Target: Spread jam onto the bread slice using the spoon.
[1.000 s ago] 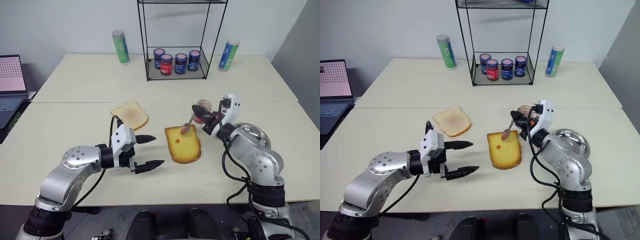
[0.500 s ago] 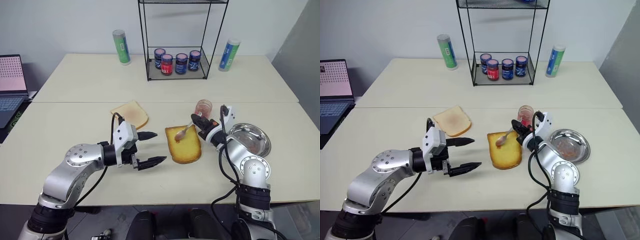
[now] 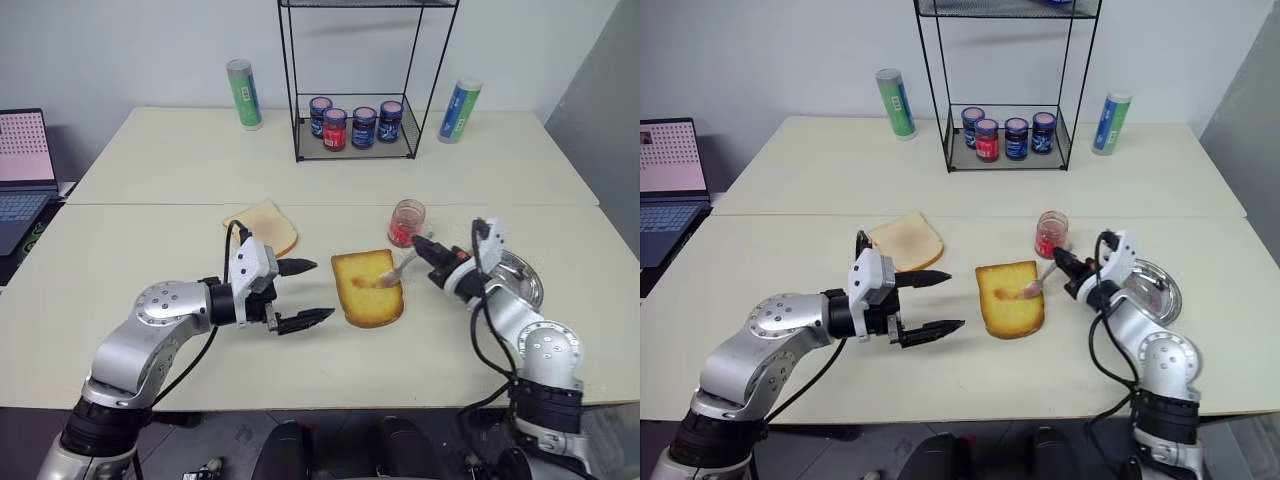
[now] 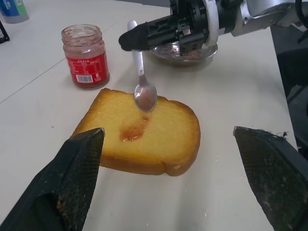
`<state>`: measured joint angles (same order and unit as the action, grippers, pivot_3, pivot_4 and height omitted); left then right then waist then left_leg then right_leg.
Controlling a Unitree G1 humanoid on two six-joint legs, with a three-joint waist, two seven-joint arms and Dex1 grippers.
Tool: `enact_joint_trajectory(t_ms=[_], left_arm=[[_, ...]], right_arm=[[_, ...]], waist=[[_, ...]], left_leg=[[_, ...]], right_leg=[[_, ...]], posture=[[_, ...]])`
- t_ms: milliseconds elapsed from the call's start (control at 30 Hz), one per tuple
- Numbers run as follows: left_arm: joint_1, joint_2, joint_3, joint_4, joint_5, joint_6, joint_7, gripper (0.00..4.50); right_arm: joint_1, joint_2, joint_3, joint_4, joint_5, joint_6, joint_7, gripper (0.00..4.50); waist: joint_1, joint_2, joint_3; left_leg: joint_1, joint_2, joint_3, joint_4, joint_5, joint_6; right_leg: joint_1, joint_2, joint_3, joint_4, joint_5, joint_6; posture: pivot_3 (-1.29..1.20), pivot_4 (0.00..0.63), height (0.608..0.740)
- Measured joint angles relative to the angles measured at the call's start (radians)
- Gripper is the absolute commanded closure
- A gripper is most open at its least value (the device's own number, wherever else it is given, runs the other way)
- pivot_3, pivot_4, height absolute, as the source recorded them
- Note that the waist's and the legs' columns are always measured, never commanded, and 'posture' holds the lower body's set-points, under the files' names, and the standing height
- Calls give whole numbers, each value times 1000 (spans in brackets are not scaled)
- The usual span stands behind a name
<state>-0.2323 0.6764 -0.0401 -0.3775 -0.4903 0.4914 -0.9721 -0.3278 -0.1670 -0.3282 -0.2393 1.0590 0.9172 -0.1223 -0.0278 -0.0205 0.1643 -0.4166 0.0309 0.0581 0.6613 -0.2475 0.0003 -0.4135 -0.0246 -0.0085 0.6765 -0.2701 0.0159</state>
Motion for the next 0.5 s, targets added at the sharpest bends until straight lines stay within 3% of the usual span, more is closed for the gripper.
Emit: enact_joint_trajectory(t_ms=[233, 500], left_arm=[[-15, -5, -2, 11, 3, -1, 0, 0], [-8, -2, -2, 5, 3, 2, 1, 0]], right_arm=[[-77, 112, 28, 2, 59, -8, -65, 4475], [-48, 160, 114, 122, -40, -59, -2, 4475]], waist=[[-6, 0, 0], [-1, 0, 0]], left_leg=[[0, 3, -1, 0, 0, 0], [-1, -1, 0, 0, 0, 0]], right_leg=[[-1, 2, 0, 2, 0, 1], [-1, 1, 0, 1, 1, -1]], posture=[[0, 150, 740], [0, 150, 740]])
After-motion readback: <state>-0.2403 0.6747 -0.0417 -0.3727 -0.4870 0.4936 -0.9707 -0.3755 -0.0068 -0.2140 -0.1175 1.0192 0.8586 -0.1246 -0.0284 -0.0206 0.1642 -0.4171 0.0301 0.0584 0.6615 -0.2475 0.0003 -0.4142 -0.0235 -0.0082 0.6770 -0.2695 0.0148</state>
